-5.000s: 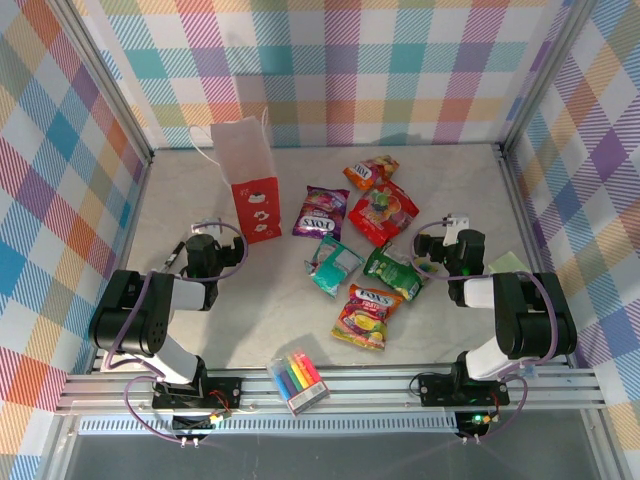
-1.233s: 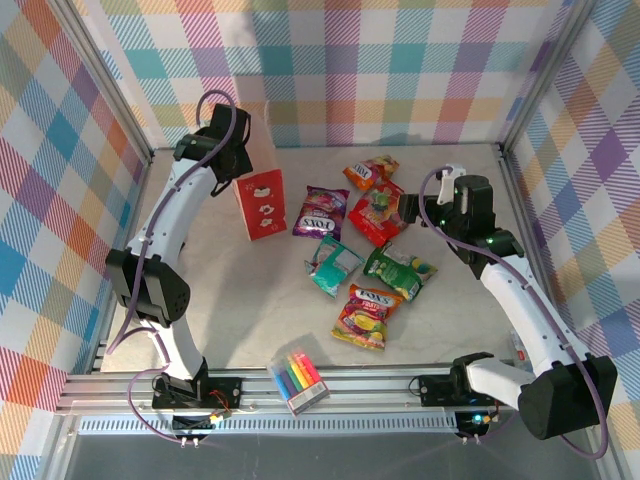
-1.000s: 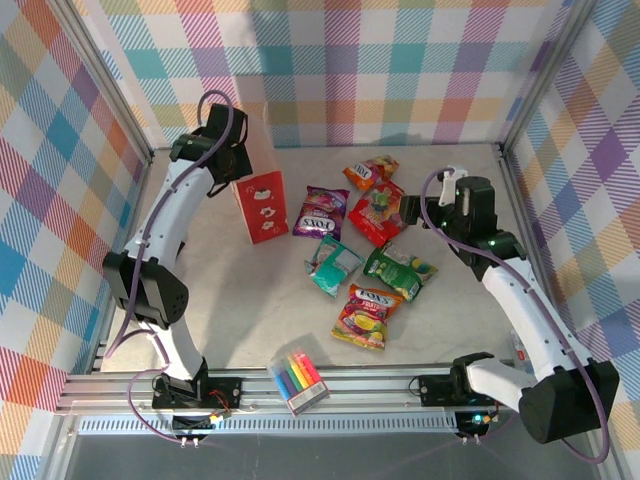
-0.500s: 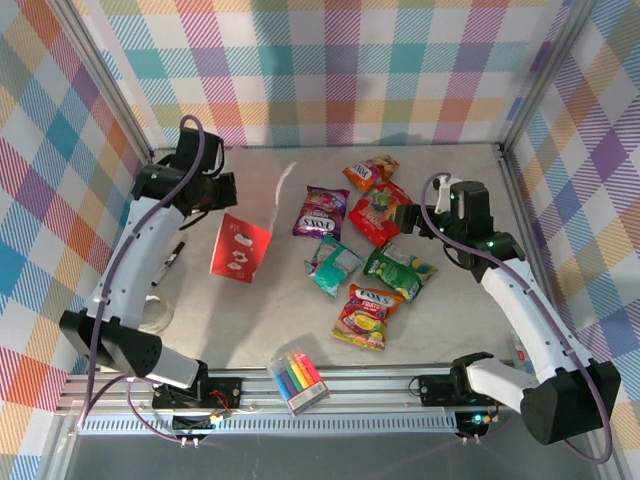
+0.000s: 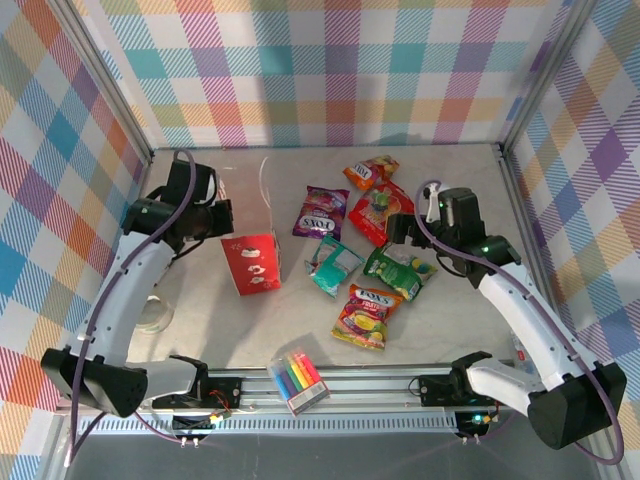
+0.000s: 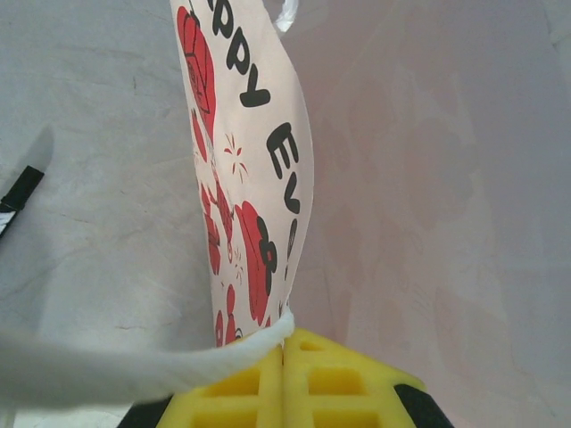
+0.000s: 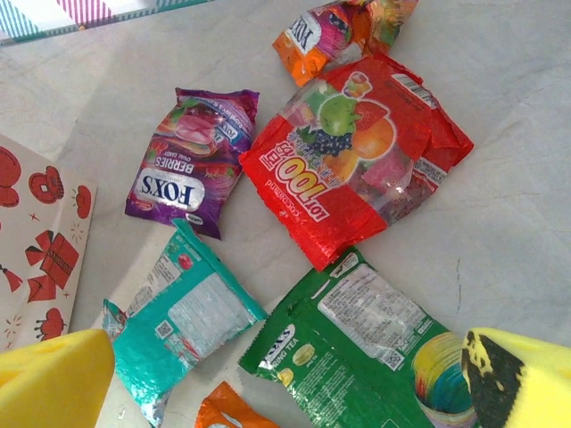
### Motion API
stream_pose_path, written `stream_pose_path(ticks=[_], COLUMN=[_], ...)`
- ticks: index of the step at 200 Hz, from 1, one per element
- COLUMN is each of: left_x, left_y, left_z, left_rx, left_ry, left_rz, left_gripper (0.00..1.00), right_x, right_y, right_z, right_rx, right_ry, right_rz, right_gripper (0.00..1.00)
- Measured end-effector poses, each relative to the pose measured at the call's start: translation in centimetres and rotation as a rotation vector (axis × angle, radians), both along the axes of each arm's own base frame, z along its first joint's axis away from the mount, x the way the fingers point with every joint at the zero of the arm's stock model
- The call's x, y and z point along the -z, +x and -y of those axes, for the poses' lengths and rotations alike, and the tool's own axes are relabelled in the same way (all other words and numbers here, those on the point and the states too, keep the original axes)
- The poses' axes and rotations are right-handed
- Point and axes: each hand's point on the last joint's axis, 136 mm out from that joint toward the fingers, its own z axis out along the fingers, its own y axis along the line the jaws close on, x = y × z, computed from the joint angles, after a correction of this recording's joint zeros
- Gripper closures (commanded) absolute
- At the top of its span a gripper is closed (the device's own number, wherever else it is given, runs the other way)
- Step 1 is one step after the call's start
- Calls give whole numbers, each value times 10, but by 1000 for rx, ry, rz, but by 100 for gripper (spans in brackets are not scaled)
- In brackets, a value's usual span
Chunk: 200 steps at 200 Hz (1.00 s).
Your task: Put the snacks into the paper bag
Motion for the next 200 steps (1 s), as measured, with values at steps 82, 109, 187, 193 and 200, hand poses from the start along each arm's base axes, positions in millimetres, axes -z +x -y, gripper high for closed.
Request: stream_pose_path(ticks=[82,109,187,193,200], left_x=[0,-3,-52,-55,-58], left_y=[-24,-25,-21,-19,-17], left_z=[-6,-6,-22,-24,-26], left_rx=[-30,-37,-94,-99,-108], left_ry=[-33,-41,3,11,20], left_rz=[15,24,147,155,164], left_gripper=[64,55,47,48,48], right_x=[21,26,52,54,57], right_y=[-9,-11,-12,-13,-13], right_z=[-26,-31,-51,-54,-58], right_rx=[-9,-12,-42,-48,-58], right_ry=[3,-1,-11,-12,-16], right_rz=[-87,-102,-186,-194,-203], right_gripper=[1,1,1,1,1])
